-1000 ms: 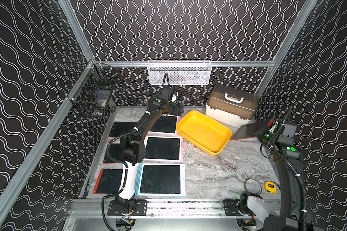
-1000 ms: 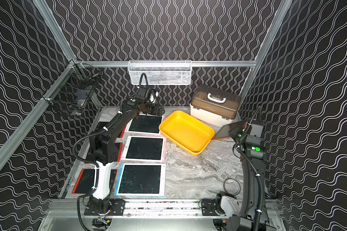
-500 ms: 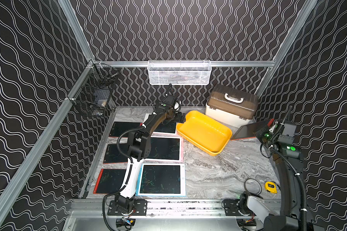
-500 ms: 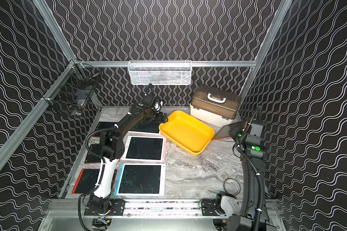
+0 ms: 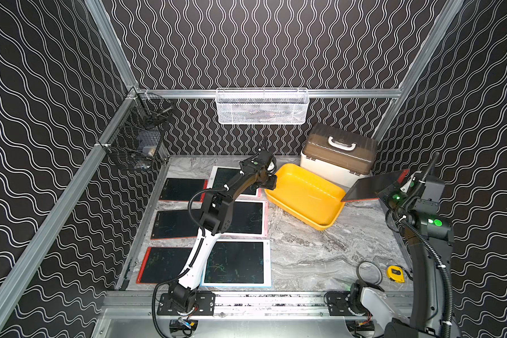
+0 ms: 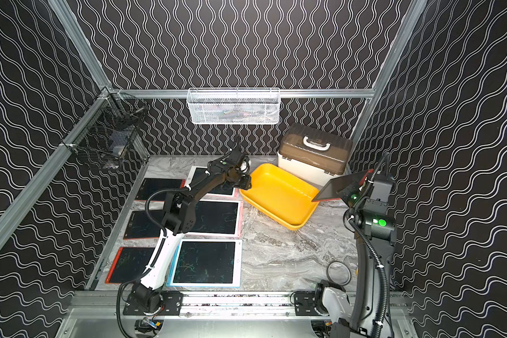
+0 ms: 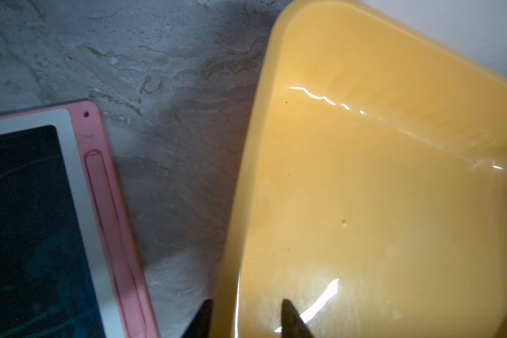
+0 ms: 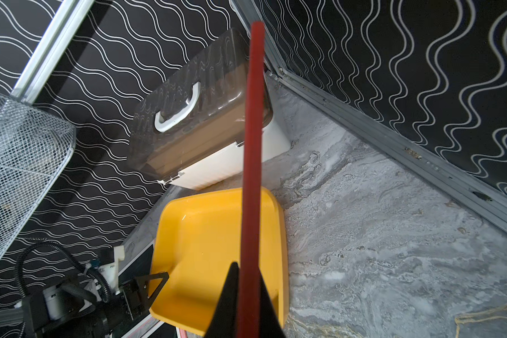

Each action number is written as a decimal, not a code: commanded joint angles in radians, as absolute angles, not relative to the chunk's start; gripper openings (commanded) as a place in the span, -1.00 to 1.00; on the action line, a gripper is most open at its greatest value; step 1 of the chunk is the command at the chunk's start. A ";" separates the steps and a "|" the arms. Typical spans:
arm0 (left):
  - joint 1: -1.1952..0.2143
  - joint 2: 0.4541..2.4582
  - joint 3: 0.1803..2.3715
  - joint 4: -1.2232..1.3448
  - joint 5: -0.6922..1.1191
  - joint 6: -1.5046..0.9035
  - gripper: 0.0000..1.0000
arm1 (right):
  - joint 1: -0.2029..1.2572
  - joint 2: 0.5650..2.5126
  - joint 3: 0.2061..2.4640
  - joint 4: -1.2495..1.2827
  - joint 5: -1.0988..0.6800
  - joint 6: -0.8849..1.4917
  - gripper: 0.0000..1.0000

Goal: Take out the writing tablet from the storage box
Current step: Pick up the storage box at the center of the board.

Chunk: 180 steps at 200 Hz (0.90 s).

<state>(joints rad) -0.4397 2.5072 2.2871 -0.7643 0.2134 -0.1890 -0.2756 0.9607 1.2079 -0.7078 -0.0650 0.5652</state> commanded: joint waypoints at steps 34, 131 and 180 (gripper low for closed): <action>-0.451 2.426 2.227 -0.748 0.245 -0.268 -1.00 | -0.275 0.907 1.282 -0.753 -0.096 0.582 -1.00; -0.347 2.006 2.056 -0.858 0.147 -0.269 -1.00 | -0.275 0.794 1.397 -0.802 -0.206 0.606 -1.00; -0.218 1.722 1.808 -0.898 0.064 -0.264 -1.00 | -0.273 0.724 1.191 -0.666 -0.500 0.663 -1.00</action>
<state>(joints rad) -0.2531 2.1647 1.8755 -0.8471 0.1150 -0.2665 -0.2756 0.7509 1.2694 -0.7803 -0.3046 0.6212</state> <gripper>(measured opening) 0.121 0.078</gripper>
